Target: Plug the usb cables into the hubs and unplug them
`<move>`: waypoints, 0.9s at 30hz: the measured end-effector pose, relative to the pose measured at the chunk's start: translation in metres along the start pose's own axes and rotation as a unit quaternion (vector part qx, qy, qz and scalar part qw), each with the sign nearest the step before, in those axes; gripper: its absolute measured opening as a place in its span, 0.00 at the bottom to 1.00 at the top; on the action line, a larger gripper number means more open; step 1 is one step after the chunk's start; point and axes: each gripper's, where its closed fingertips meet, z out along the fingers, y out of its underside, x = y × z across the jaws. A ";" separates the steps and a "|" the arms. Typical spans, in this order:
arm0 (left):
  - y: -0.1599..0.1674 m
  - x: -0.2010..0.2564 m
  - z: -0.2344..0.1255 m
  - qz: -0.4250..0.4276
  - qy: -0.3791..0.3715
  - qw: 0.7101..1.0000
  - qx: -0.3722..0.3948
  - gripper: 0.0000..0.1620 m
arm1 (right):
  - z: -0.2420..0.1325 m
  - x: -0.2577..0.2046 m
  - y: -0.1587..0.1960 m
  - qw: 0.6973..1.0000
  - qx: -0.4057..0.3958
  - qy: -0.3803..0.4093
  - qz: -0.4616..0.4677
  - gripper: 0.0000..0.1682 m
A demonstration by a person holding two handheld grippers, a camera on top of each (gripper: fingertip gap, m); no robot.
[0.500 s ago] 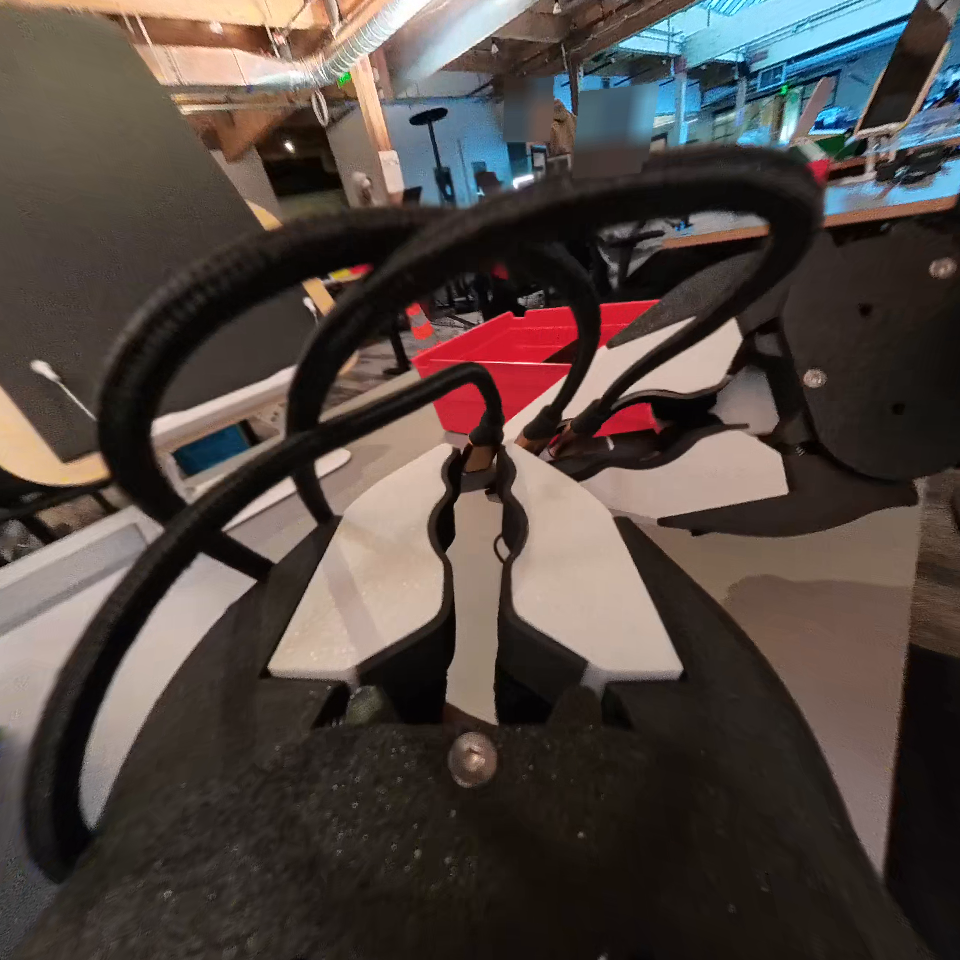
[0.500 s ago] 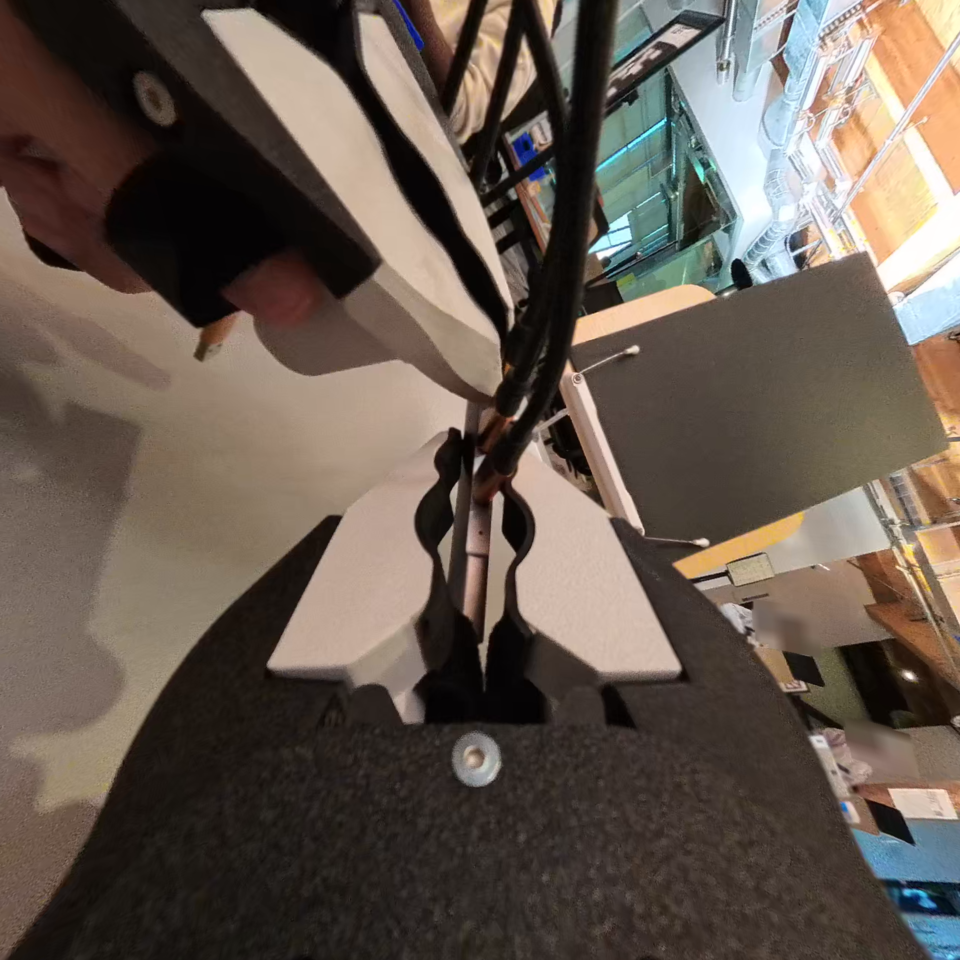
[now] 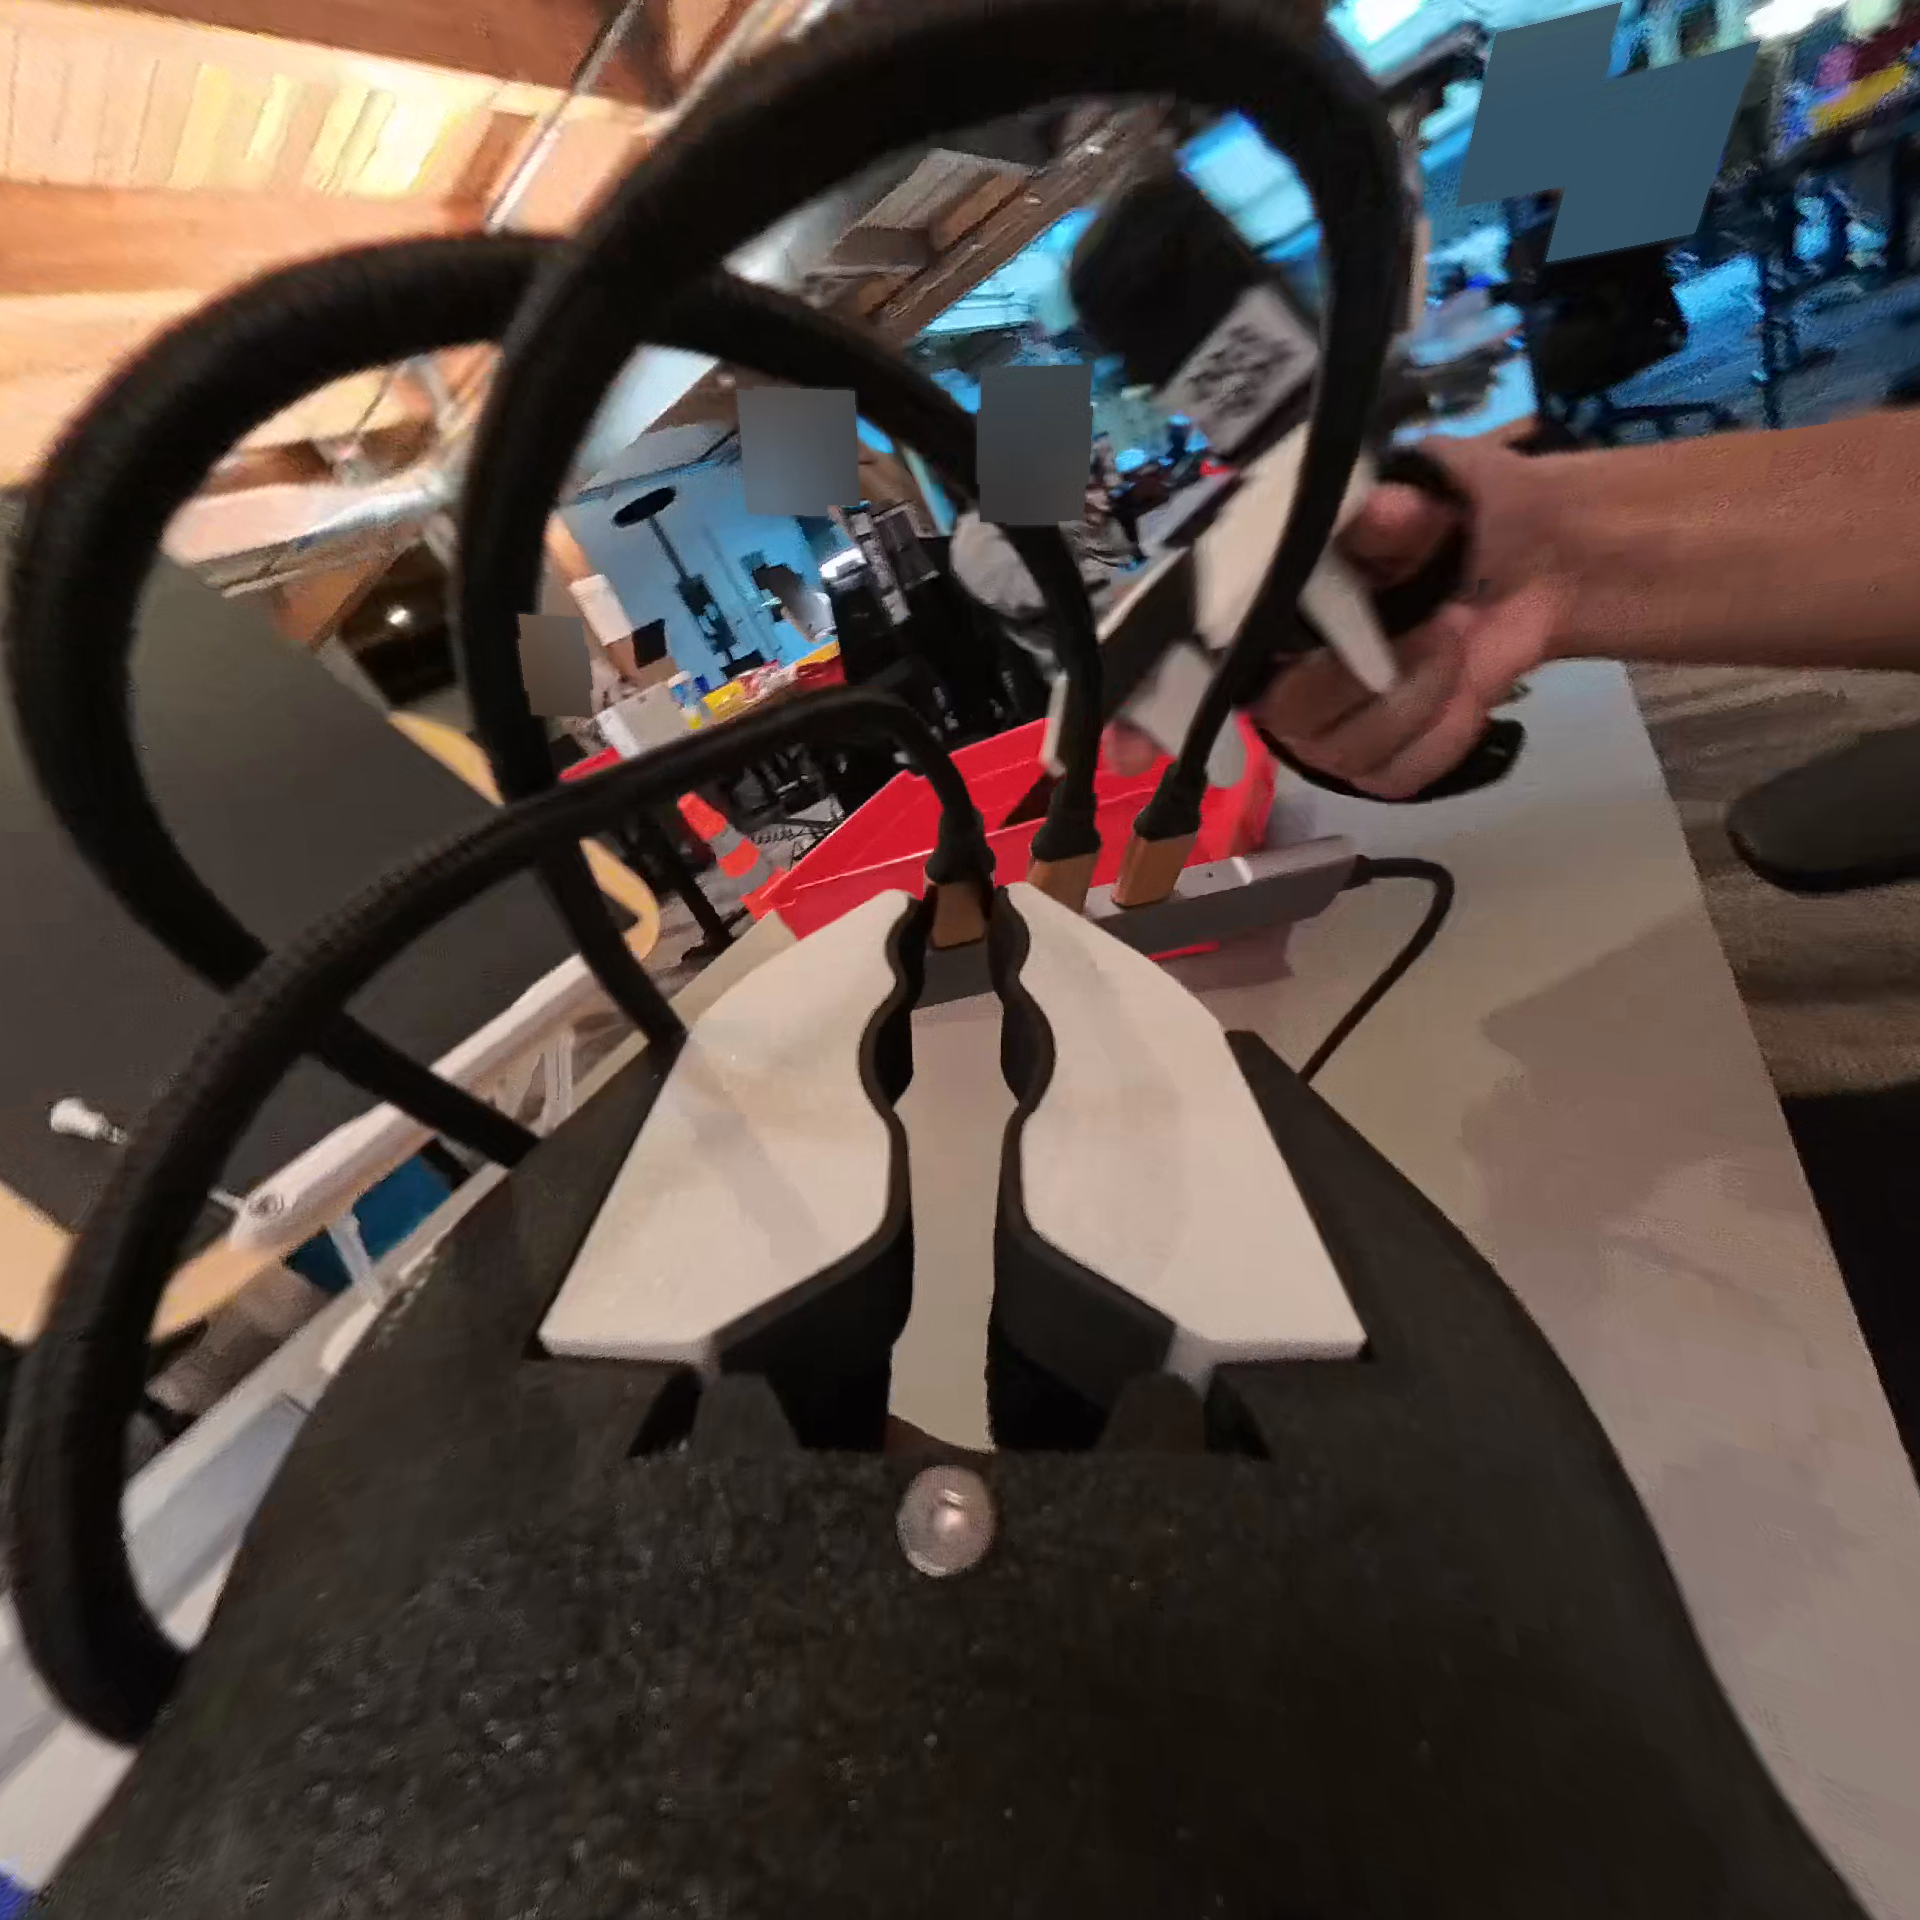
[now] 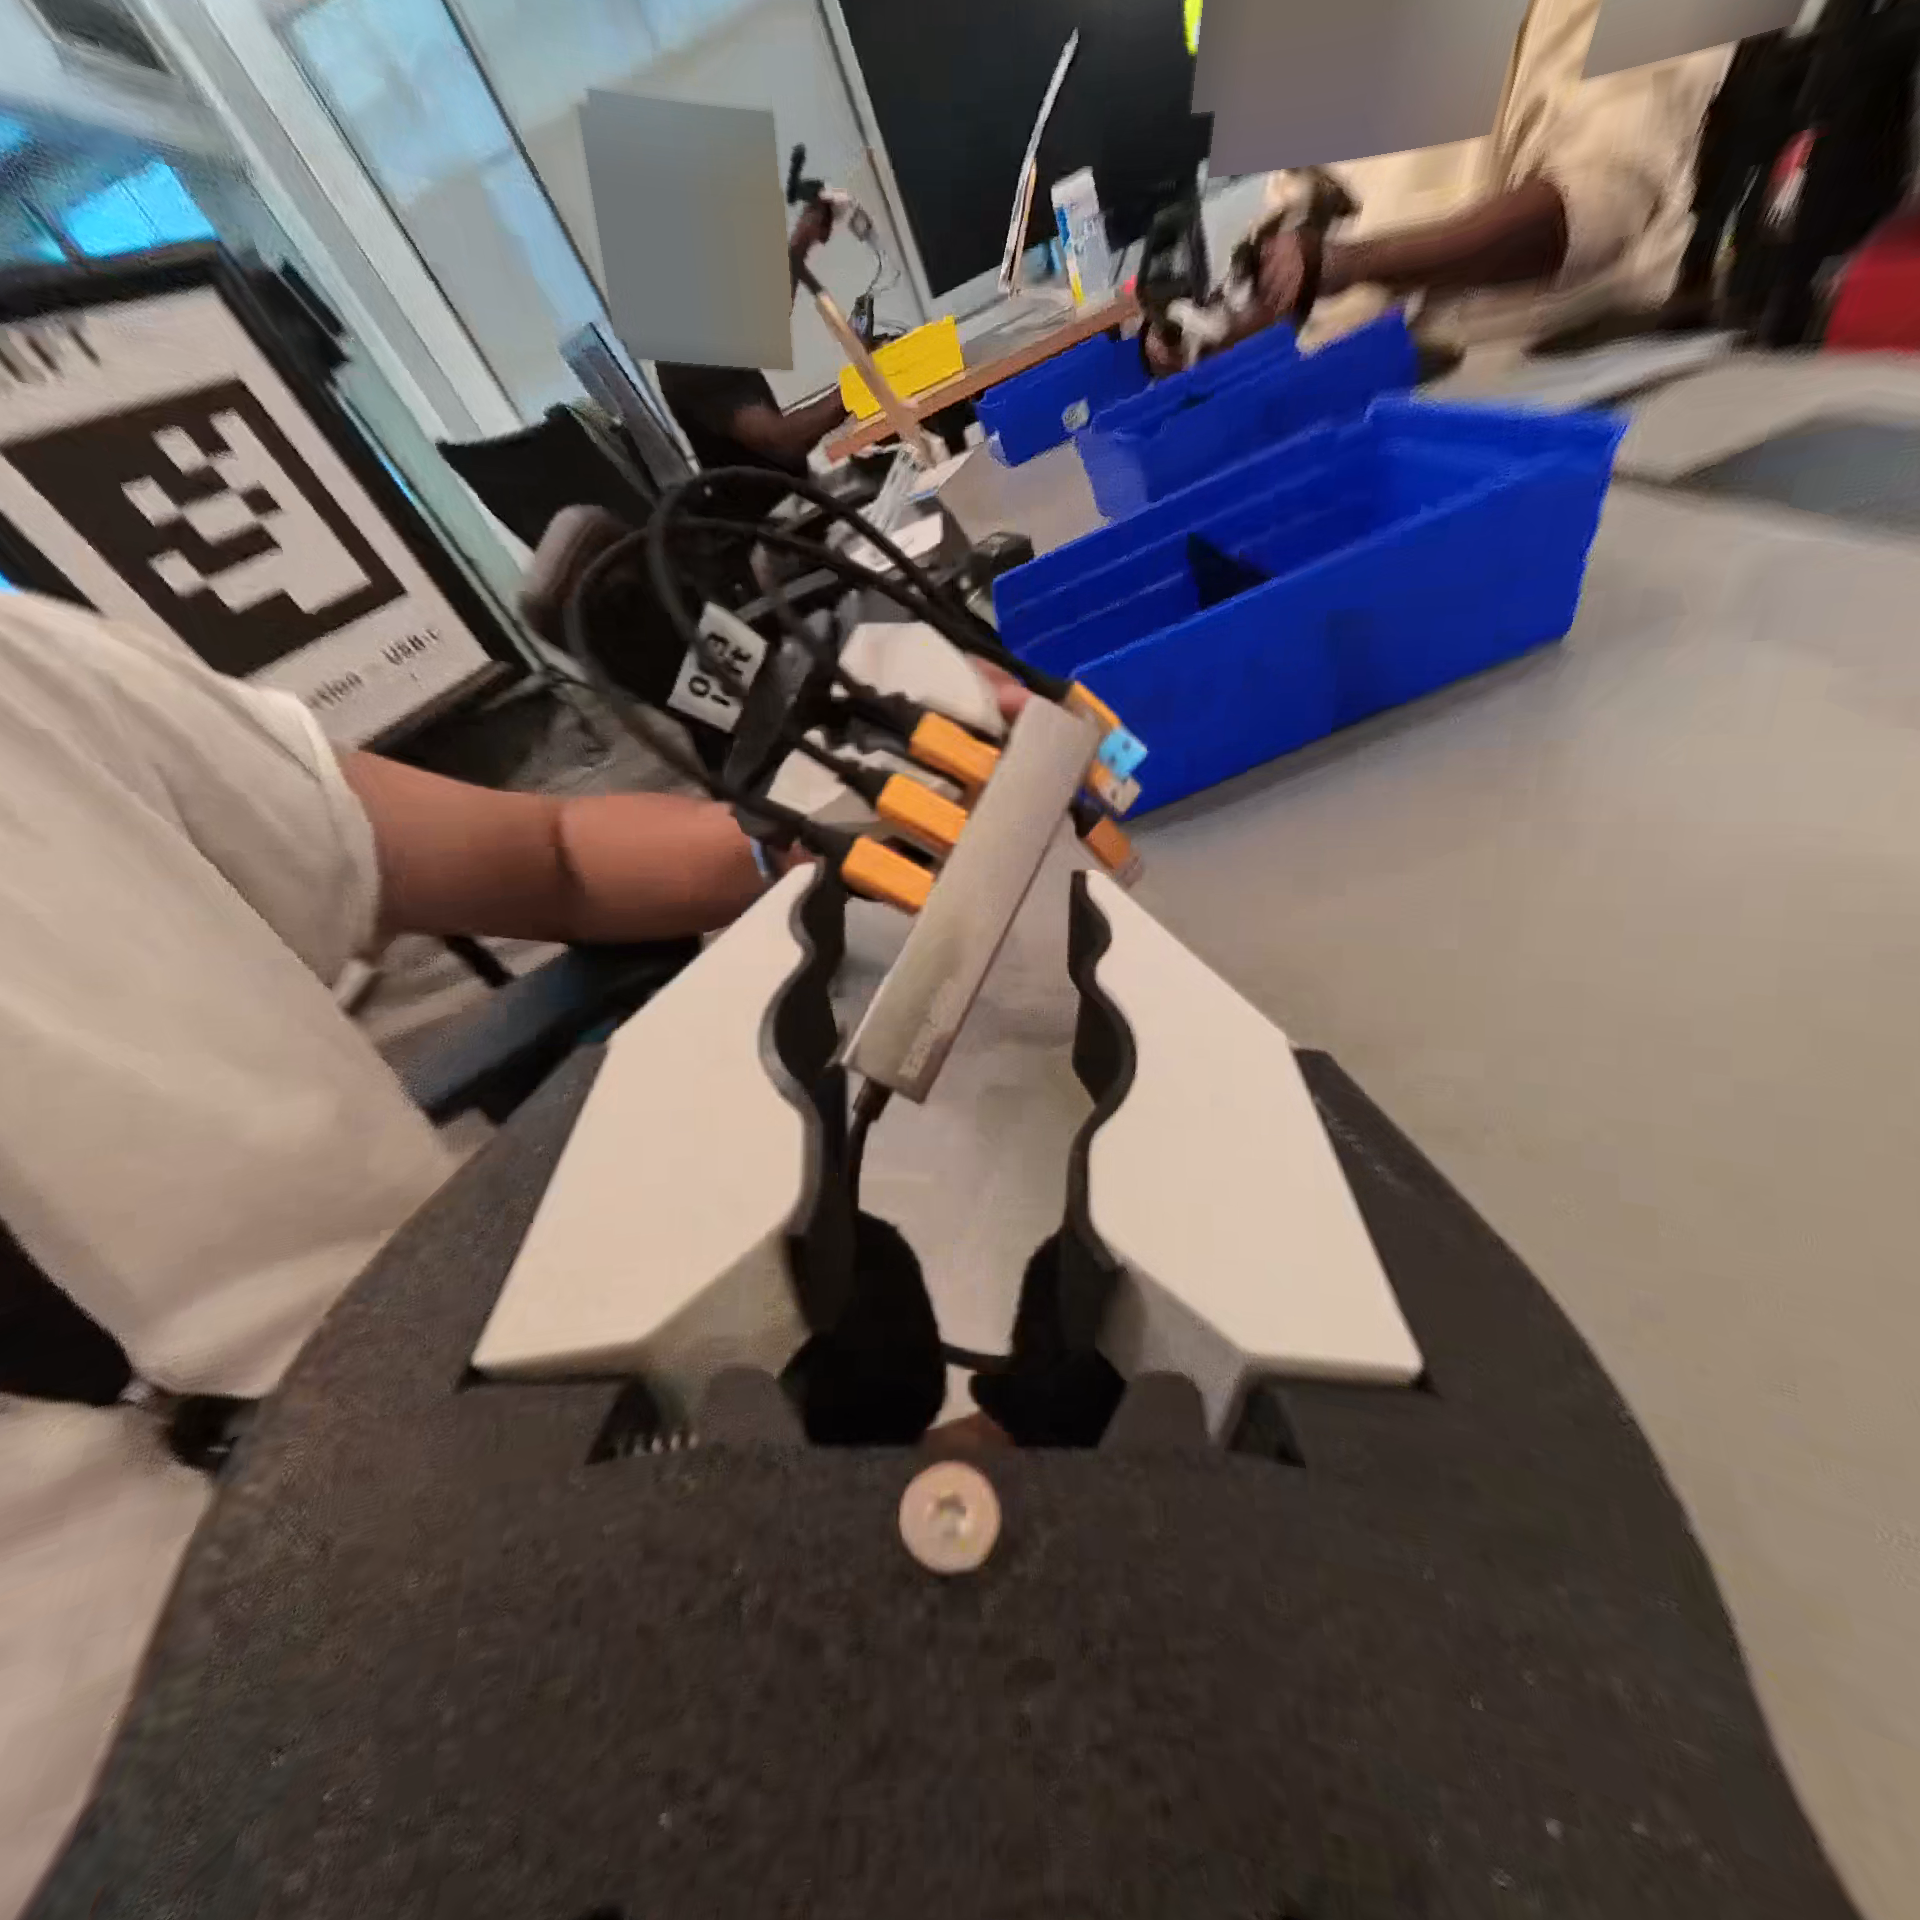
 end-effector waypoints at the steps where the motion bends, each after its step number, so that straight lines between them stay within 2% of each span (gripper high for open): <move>1: -0.002 0.004 0.000 0.024 0.008 1.000 -0.002 0.07 | 0.006 0.002 0.007 0.999 -0.017 -0.012 0.029 0.25; 5: -0.003 0.021 0.002 0.105 0.025 0.994 -0.015 0.07 | 0.031 0.001 0.036 0.994 -0.066 -0.043 0.074 0.29; 8: -0.001 0.026 0.002 0.129 0.024 0.991 -0.022 0.07 | 0.036 -0.007 0.041 0.989 -0.059 -0.085 0.110 0.21; 11: 0.001 0.026 0.002 0.121 0.024 0.992 -0.020 0.07 | 0.037 -0.008 0.042 0.987 -0.047 -0.090 0.122 0.20; 15: -0.001 0.021 0.002 0.072 0.017 0.997 -0.006 0.07 | 0.035 -0.001 0.035 0.984 -0.009 -0.093 0.149 0.12; 19: 0.002 0.015 0.005 -0.021 0.020 1.000 -0.010 0.07 | 0.038 0.003 0.034 0.981 0.010 -0.095 0.171 0.12; 21: -0.004 0.018 0.004 -0.050 0.033 0.998 0.013 0.07 | 0.038 -0.007 0.034 0.970 0.015 -0.135 0.203 0.12; 25: -0.021 0.025 0.001 -0.119 0.080 0.987 0.065 0.06 | 0.038 -0.035 0.026 0.923 0.042 -0.261 0.280 0.12; 27: -0.025 0.029 0.000 -0.156 0.101 0.979 0.082 0.00 | 0.039 -0.044 0.020 0.904 0.057 -0.303 0.295 0.10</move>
